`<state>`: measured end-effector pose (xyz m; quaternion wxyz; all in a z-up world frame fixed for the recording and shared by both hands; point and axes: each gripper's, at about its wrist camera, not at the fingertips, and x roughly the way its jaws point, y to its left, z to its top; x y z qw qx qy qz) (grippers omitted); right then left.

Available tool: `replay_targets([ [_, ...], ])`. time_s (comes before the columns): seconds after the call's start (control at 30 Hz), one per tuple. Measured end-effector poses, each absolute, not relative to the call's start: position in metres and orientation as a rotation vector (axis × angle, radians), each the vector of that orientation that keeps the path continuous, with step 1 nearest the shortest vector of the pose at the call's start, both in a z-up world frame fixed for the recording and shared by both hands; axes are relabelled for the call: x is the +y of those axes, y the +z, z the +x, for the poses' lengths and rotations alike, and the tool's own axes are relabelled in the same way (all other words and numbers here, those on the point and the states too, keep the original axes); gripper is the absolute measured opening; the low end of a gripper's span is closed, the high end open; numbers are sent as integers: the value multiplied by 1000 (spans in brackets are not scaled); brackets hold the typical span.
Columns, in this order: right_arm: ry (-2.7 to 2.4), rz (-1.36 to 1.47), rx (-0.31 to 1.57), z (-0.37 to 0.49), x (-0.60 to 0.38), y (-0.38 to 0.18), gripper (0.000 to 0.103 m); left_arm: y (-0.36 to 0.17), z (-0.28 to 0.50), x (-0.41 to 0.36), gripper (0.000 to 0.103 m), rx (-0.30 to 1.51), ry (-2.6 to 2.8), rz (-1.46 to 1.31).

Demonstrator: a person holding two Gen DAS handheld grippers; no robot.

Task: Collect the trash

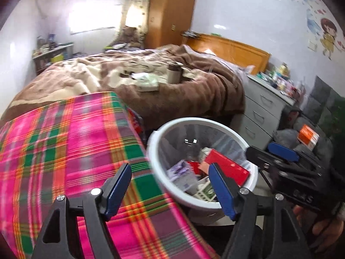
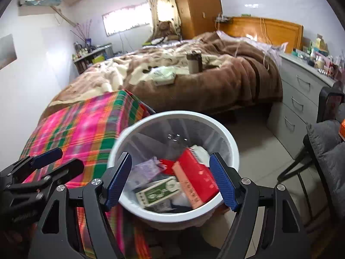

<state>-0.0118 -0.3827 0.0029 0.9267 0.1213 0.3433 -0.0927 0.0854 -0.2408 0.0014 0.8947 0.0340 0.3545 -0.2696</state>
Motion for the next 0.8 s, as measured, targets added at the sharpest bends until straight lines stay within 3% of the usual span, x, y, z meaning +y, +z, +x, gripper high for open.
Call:
replay_targets([
  [0.8,-289,159,463,-81,-299,22,76,20,-17,-156,74,489,-298,103],
])
